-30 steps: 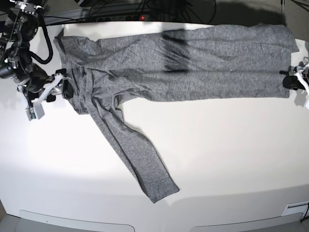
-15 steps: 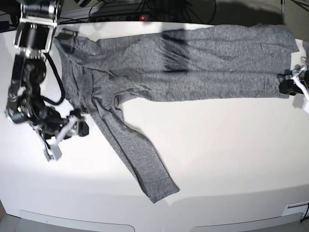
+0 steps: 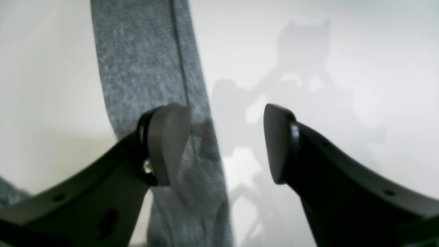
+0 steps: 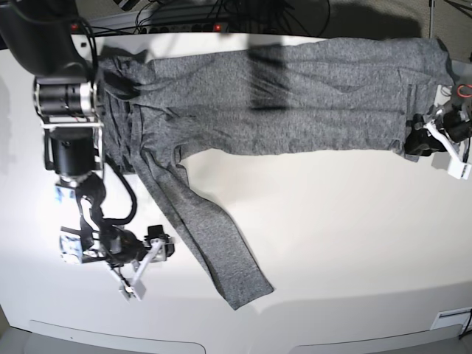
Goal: Fold the T-shirt properly
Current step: 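Move the right gripper to the trailing sleeve cuff and grasp it, then lift the sleeve with the right gripper and lay it across the shirt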
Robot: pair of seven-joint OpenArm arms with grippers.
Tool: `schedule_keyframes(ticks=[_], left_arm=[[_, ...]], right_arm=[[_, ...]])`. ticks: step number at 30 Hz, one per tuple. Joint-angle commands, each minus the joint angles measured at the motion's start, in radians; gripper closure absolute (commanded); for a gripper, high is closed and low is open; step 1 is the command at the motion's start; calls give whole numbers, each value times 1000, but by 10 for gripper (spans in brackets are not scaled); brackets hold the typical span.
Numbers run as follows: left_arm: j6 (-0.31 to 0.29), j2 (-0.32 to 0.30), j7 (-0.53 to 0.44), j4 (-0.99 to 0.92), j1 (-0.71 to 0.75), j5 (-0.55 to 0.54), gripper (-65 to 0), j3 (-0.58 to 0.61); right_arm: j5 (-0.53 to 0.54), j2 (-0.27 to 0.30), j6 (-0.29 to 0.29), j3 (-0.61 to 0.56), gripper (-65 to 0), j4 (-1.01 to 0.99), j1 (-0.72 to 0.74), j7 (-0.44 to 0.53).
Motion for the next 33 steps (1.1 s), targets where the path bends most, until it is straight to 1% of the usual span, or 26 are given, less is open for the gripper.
schedule_keyframes(ticks=[1, 2, 4, 9, 11, 13, 15, 16, 18, 22, 24, 26, 27, 31, 32, 33], left_arm=[[-2, -18, 15, 6, -5, 12, -201, -2], [-2, -18, 16, 6, -5, 13, -201, -2], [-2, -17, 15, 6, -5, 12, -201, -2], [-2, -18, 16, 6, -5, 12, -201, -2], [-2, -18, 16, 6, -5, 12, -201, -2], [-2, -18, 16, 6, -5, 12, -201, -2], [-2, -18, 16, 6, -5, 12, -201, -2], [-2, -18, 16, 6, -5, 12, -201, -2], [-2, -18, 16, 6, -5, 12, -201, -2], [-2, -18, 15, 6, -5, 12, -201, -2], [-2, -18, 15, 6, -5, 12, -201, -2], [-2, -18, 16, 6, -5, 12, -201, -2], [-2, -18, 15, 6, -5, 12, -201, -2], [-2, -18, 15, 6, -5, 12, -201, -2], [-2, -18, 15, 6, -5, 12, -201, -2], [-2, -18, 15, 6, -5, 12, -201, -2]], right_arm=[[-21, -10, 3, 2, -376, -24, 48, 38], [-51, -27, -5, 2, -376, -64, 61, 66], [-105, -57, -51, 2, -376, -142, 80, 117], [-254, -109, -90, 2, -376, -278, 98, 255], [-290, -126, -107, 2, -376, -310, 98, 275], [-313, -140, -109, 2, -375, -327, 97, 275], [-315, -144, -116, 2, -375, -332, 97, 272], [-315, -145, -120, 2, -364, -332, 97, 267], [-315, -145, -122, 2, -317, -332, 97, 259], [-316, -144, -122, 2, -190, -332, 92, 250], [-318, -144, -122, 2, -104, -332, 89, 248], [-341, -145, -122, 2, -19, -332, 89, 253], [-349, -145, -122, 2, 0, -332, 89, 257], [-359, -151, -114, 2, 0, -326, 98, 272], [-360, -158, -92, 2, 0, -319, 101, 260], [-360, -167, -51, 2, 0, -307, 101, 239]])
